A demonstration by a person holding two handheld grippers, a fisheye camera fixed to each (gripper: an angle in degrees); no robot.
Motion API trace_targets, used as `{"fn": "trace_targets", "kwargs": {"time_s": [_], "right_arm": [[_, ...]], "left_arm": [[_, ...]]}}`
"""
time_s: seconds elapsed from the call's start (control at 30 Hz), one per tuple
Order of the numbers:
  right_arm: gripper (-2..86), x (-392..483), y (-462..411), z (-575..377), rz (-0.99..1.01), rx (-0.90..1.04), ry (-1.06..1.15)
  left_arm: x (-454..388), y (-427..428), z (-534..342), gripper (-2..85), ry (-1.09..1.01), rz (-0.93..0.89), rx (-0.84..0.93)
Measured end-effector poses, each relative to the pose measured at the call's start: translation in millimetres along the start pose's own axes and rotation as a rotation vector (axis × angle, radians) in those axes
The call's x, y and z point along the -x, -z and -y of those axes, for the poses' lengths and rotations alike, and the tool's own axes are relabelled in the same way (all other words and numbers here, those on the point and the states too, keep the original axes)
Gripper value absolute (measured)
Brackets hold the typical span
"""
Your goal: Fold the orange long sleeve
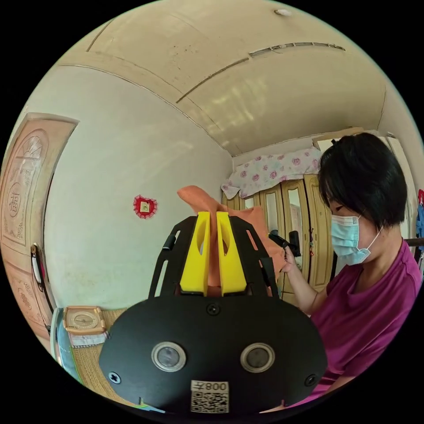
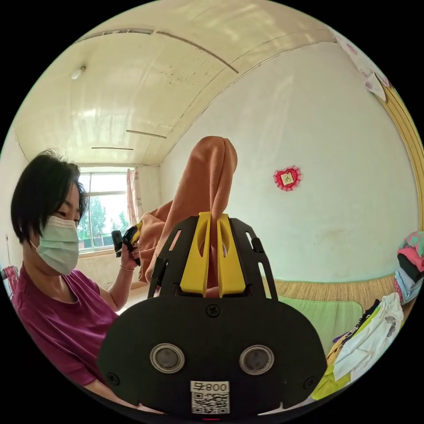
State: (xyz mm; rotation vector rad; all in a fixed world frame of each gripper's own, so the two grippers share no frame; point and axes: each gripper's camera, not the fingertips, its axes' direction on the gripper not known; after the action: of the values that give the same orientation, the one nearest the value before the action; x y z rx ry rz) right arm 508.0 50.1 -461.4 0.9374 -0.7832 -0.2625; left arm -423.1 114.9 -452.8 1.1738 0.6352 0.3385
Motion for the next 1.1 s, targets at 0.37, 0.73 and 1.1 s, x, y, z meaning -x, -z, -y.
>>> {"fn": "trace_targets", "kwargs": {"time_s": [0.37, 0.73, 1.1], "right_arm": [[0.9, 14.8, 5.8, -15.6, 0.033, -0.079, 0.058], [2.7, -192.7, -211.4, -66.6, -0.124, 0.241, -0.252], [5.1, -426.6, -387.6, -337.3, -0.546, 0.826, -0.795]], "left_arm": [[7.4, 18.9, 8.5, 2.3, -0.067, 0.056, -0.006], [196.2, -130.6, -78.1, 2.8, 0.195, 0.232, 0.240], [370.6, -302.8, -467.0, 7.2, 0.787, 0.286, 1.009]]}}
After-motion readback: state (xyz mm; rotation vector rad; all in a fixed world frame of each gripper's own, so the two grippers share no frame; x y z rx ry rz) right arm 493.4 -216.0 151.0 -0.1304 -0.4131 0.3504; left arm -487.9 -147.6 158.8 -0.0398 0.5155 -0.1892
